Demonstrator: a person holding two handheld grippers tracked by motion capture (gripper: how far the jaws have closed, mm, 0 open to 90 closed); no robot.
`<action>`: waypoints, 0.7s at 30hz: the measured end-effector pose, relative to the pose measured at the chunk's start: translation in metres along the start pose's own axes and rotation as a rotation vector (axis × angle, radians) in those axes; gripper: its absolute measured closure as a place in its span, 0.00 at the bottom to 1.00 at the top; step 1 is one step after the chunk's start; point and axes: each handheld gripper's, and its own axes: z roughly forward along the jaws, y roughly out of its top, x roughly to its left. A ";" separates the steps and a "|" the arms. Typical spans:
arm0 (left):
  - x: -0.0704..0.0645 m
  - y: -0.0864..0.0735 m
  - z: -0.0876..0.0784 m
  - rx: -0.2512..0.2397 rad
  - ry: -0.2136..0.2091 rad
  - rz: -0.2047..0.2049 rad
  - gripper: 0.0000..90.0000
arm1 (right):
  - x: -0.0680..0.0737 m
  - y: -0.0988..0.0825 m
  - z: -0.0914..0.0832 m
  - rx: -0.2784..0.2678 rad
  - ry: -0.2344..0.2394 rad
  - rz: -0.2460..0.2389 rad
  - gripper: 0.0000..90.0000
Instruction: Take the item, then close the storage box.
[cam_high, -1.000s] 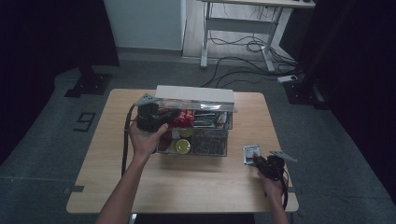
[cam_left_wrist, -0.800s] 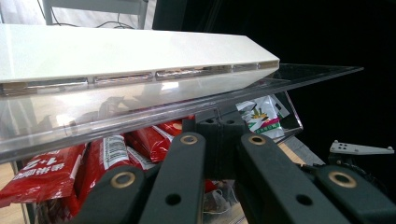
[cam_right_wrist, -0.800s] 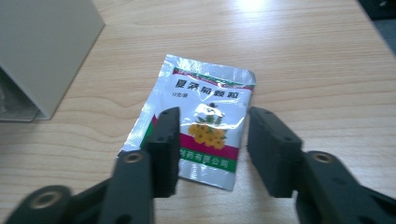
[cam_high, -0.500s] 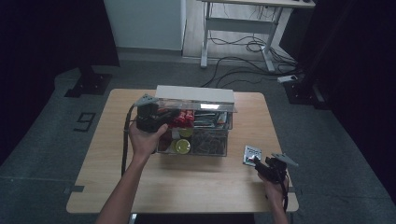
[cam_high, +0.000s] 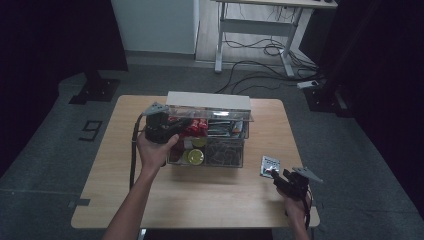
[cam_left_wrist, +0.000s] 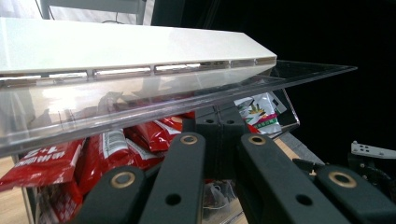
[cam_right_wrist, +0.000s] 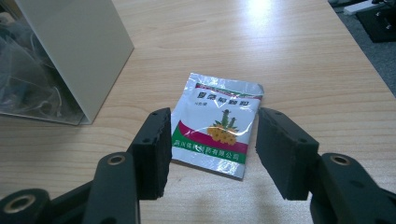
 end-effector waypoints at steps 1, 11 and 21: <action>0.000 0.000 0.000 0.000 0.000 0.000 1.00 | 0.000 0.000 -0.001 0.001 0.001 0.000 0.50; 0.001 -0.003 -0.004 0.009 -0.008 0.000 1.00 | 0.000 -0.001 -0.004 -0.006 0.007 0.002 0.51; 0.001 -0.014 -0.006 0.027 -0.012 0.000 1.00 | 0.000 -0.002 -0.004 -0.001 0.033 0.021 0.52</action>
